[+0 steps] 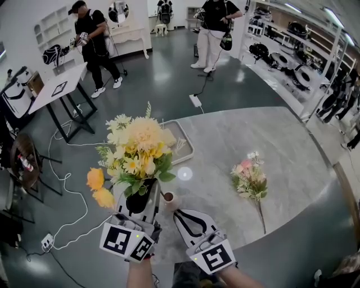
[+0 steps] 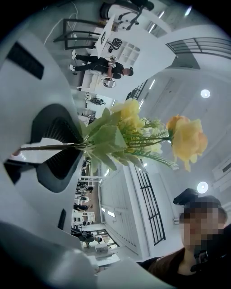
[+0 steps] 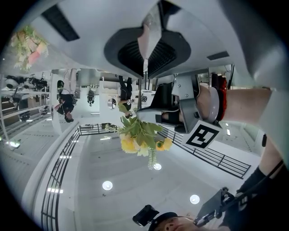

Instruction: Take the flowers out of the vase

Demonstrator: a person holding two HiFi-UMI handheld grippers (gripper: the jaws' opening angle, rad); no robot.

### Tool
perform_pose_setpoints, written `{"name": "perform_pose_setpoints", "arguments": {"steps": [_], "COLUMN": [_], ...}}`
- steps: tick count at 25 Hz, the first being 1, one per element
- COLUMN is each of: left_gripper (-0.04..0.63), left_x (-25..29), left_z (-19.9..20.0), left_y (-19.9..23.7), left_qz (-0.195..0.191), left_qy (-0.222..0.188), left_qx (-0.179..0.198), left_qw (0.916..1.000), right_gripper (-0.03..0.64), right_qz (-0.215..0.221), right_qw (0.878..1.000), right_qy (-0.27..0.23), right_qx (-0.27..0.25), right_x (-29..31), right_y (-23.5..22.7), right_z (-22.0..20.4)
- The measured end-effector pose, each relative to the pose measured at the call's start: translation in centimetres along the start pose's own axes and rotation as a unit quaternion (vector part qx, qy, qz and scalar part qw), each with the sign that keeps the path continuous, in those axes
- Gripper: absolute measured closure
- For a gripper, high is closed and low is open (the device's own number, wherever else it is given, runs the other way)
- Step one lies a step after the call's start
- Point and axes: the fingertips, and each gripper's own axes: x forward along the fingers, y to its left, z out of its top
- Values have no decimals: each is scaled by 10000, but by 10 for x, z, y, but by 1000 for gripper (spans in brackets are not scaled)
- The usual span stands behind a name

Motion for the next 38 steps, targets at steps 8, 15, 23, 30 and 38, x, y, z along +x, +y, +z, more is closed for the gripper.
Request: {"name": "perform_pose_setpoints", "arguments": {"steps": [8, 15, 23, 30, 38], "left_gripper": [542, 543, 543, 543, 543], "left_x": [-15, -43, -68, -71, -97], "left_z": [24, 20, 17, 24, 11], "left_y": [12, 1, -14, -23, -42], "left_qz": [117, 194, 329, 449, 550], "left_qy": [-183, -224, -254, -174, -170], "left_qx": [98, 169, 186, 104, -30], "left_qw": [9997, 9994, 9990, 9988, 9983], "right_gripper": [577, 577, 578, 578, 578], "right_qz": [22, -3, 21, 56, 135], "right_qw": [9999, 9999, 9998, 9999, 9998], "right_qy": [-27, -103, -196, -162, -167], "right_qx": [-96, -49, -88, 6, 11], "right_x": [7, -9, -29, -35, -55], "right_y": [10, 24, 30, 20, 29], "right_z": [18, 15, 22, 44, 52]}}
